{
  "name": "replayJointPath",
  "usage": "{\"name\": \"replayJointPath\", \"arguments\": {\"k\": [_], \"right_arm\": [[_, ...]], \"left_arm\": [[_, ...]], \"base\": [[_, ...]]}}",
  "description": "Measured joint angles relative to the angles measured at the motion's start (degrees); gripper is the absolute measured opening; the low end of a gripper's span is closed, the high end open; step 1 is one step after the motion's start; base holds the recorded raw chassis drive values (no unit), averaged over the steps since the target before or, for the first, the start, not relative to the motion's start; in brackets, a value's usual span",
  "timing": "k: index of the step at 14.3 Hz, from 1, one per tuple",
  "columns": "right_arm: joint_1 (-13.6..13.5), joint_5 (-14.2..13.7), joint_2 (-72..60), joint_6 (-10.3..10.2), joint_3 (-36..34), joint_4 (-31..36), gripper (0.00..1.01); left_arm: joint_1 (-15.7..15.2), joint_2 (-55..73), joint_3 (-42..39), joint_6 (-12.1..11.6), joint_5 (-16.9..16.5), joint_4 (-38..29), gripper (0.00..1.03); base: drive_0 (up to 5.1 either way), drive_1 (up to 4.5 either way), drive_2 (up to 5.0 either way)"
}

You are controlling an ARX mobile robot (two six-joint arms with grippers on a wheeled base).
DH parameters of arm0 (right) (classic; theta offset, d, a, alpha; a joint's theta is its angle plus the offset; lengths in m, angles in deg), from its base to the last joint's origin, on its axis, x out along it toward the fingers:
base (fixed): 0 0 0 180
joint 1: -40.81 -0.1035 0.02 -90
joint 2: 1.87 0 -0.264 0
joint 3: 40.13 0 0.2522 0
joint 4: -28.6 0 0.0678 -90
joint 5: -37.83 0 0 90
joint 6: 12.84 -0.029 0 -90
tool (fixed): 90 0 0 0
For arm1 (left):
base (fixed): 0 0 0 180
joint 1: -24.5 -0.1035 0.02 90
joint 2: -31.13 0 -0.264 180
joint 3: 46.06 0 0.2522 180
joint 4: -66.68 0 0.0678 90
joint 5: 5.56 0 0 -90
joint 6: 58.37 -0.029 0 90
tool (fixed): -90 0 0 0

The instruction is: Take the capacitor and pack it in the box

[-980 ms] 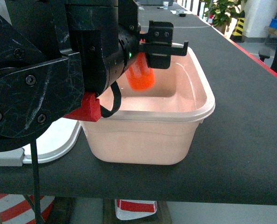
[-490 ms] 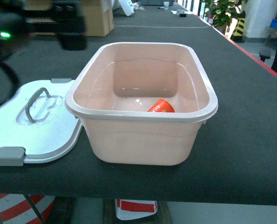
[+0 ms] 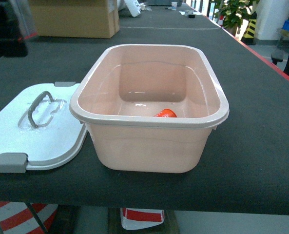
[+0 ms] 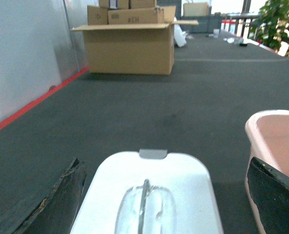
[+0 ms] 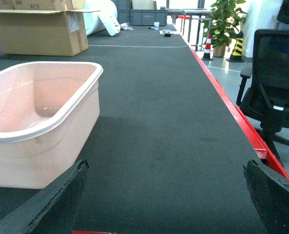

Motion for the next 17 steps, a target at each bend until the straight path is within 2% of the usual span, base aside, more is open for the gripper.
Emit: {"name": "replayJointPath", "arguments": {"k": [1,2,3,4,7,10,11,14,17], "right_arm": [[0.0,0.0,0.0,0.0,0.0,0.0,0.98],[0.0,0.0,0.0,0.0,0.0,0.0,0.98],[0.0,0.0,0.0,0.0,0.0,0.0,0.98],[0.0,0.0,0.0,0.0,0.0,0.0,0.98],[0.0,0.0,0.0,0.0,0.0,0.0,0.98],[0.0,0.0,0.0,0.0,0.0,0.0,0.98],[0.0,0.0,0.0,0.0,0.0,0.0,0.98],[0.0,0.0,0.0,0.0,0.0,0.0,0.98],[0.0,0.0,0.0,0.0,0.0,0.0,0.98]], "left_arm": [[-2.7,1.0,-3.1,-0.9,-1.7,-1.6,0.98],[-6.1,8.7,-4.1,-2.5,-3.6,-8.0,0.98],[-8.2,29.4,7.9,-2.7,-6.5,-11.1,0.98],[-8.6,38.0,18.2,-1.9,-6.5,-7.6,0.98],[-9.2,44.2,24.7,-0.9,-6.5,-5.2,0.98],[-9.0,45.1,25.8,-0.5,-6.9,-4.8,0.64],[-9.0,45.3,26.0,-0.5,-6.7,-5.3,0.27],[-9.0,45.3,25.9,-0.5,-6.9,-5.4,0.02],[-9.5,44.2,24.7,-0.1,-7.2,-4.8,0.02]], "base": [[0.0,0.00,0.0],[0.0,0.00,0.0],[0.0,0.00,0.0],[0.0,0.00,0.0],[0.0,0.00,0.0],[0.0,0.00,0.0],[0.0,0.00,0.0],[0.0,0.00,0.0],[0.0,0.00,0.0]]}}
